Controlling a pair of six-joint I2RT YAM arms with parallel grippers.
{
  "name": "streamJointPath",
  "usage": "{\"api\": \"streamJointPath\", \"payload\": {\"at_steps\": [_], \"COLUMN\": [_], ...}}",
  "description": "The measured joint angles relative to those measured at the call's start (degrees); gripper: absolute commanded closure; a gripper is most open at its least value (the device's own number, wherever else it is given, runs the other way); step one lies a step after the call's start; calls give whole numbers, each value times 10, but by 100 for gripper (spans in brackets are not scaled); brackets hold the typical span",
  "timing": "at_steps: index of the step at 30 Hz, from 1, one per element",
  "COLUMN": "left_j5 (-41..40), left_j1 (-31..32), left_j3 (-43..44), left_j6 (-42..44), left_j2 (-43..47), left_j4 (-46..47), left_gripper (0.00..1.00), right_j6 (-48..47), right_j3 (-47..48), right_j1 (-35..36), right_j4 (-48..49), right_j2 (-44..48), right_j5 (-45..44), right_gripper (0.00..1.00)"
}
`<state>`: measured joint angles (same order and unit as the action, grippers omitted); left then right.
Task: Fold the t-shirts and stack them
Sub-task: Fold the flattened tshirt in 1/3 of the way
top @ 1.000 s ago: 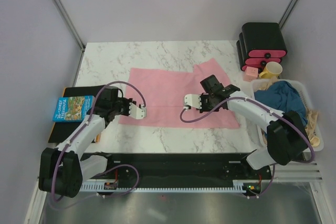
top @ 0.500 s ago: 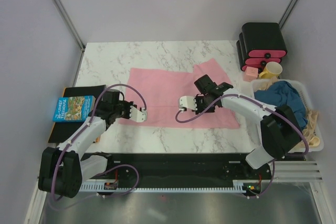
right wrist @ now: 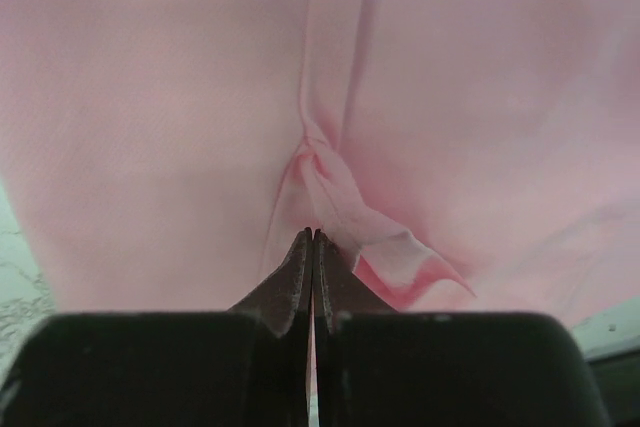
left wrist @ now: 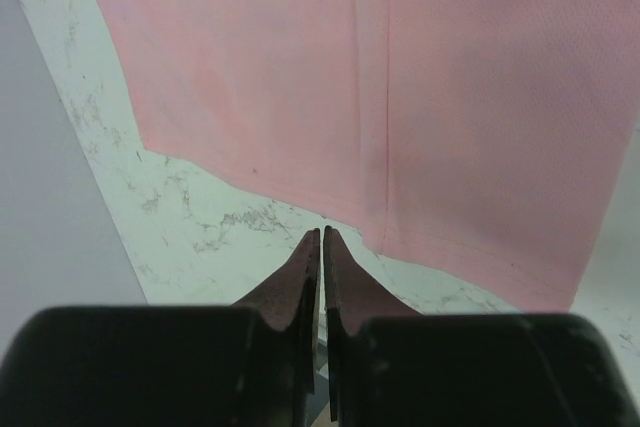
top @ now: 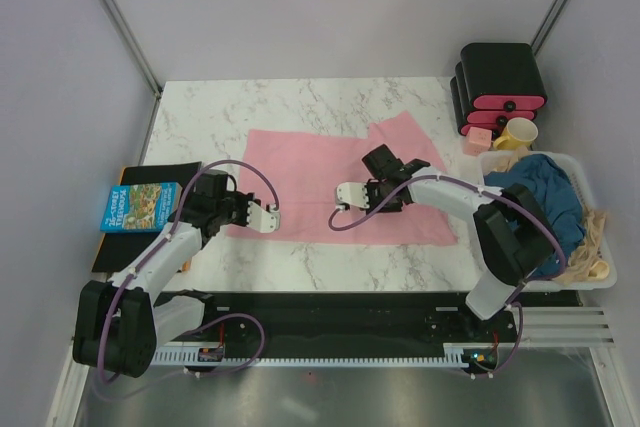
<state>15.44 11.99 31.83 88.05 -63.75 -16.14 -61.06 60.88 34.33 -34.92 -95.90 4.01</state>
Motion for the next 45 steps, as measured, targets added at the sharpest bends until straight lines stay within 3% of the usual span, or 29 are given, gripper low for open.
{"api": "streamJointPath", "payload": {"at_steps": [16,19,20,23,25,32,38,45], "left_j5": [-1,-2,-2,-1,-1,-1,-1,-1], "left_j1": [0,0,0,0,0,0,0,0], "left_j3": [-4,-4,-5,-7,-9,-9,-10,-10], "left_j6": [0,0,0,0,0,0,0,0], "left_j2": [6,8,10,16,18,20,24,25], "left_j4": [0,0,0,0,0,0,0,0], "left_gripper": [91,91,91,91,91,91,89,86], "right_j6": [-3,12,18,60,96,195,192,180], "right_j3": [0,0,0,27,76,251,277,275], "right_j1": [0,1,0,-5,-22,-135,-210,-227], "right_j4": [178,227,237,260,250,123,-17,-113], "right_j2": [-38,-44,-44,-56,-73,-108,-131,-154], "right_j5": [-108,-150,-159,-200,-205,-112,-9,79], "right_gripper": [100,90,77,57,51,55,52,50]}}
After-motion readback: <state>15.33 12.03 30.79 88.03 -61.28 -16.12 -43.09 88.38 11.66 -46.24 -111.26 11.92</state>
